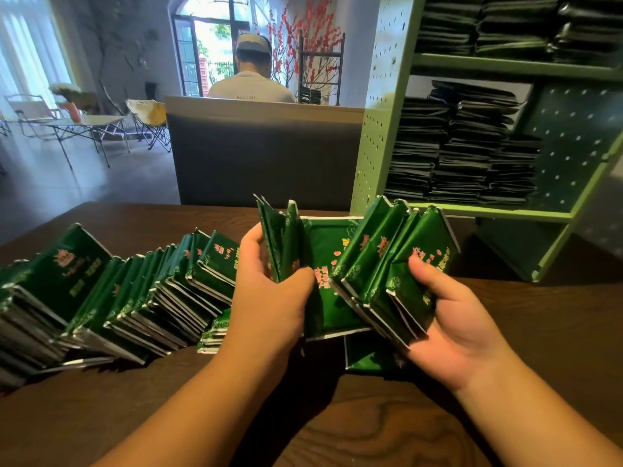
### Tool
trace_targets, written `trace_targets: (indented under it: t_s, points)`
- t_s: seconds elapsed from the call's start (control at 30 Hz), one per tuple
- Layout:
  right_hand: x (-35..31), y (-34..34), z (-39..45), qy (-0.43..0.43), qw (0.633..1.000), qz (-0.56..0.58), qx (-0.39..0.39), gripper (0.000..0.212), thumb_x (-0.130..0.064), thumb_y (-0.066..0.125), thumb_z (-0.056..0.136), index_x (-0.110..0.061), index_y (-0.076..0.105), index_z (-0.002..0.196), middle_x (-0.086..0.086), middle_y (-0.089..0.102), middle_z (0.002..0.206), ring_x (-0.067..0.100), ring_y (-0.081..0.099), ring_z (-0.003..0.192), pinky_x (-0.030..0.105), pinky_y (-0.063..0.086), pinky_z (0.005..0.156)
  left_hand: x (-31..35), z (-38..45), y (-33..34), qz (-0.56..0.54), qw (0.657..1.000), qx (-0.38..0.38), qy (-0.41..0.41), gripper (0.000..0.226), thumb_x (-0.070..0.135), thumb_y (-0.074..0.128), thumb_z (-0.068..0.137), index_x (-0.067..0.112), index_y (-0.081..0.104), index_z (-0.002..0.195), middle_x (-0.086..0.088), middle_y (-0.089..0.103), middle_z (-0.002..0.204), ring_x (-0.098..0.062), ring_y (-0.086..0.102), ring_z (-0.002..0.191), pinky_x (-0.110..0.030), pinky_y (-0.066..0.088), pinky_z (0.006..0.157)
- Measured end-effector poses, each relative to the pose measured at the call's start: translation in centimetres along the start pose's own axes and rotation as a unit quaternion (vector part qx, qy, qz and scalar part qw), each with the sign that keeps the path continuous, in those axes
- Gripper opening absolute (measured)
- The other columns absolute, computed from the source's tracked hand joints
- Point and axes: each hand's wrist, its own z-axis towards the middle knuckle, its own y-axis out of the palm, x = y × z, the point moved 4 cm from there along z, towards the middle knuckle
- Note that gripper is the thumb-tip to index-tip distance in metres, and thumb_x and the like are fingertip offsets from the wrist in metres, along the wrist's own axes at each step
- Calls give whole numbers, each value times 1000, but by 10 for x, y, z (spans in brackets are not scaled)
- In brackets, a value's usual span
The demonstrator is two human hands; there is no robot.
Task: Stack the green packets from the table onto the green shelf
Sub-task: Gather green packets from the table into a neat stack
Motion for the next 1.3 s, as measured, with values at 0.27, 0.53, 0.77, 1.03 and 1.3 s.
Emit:
trace_targets:
  t_s: [0.27,0.53,0.77,1.03,1.3]
  points:
    - [-6,5,-4,-85,994,-70,22,41,-13,67,75,-6,71,115,23,74,112,40,73,101,55,61,72,14,-16,8,279,933,-15,227,92,-3,74,73,49,33,137,22,49,134,11,46,126,0,33,99]
    - [0,12,-8,-29,999,-6,-39,81,-14,102,35,-2,77,110,26,70,121,43,70,107,56,60,73,-1,-8,8,204,969,-84,106,77,14,77,84,44,37,143,19,60,129,3,61,116,-30,54,99]
    - [3,14,-9,12,997,9,-75,85,-14,102,41,0,72,119,27,64,130,44,66,115,60,58,83,-16,-13,21,-102,969,-193,-117,55,13,66,80,22,55,134,-17,69,126,-42,68,111,-59,55,91]
    - [-1,8,-4,-22,998,-50,-14,89,-14,101,38,-4,71,121,27,67,125,46,68,111,65,56,82,-10,-9,15,-294,919,-131,-227,24,17,56,70,1,72,78,-15,69,79,-29,67,68,-37,55,72]
    - [-1,12,-5,-45,992,-118,-11,46,-7,62,78,-2,65,124,28,70,117,44,71,105,62,58,83,-17,-7,14,-192,947,-159,-202,59,8,69,76,4,57,134,-32,66,124,-50,64,112,-68,48,99]
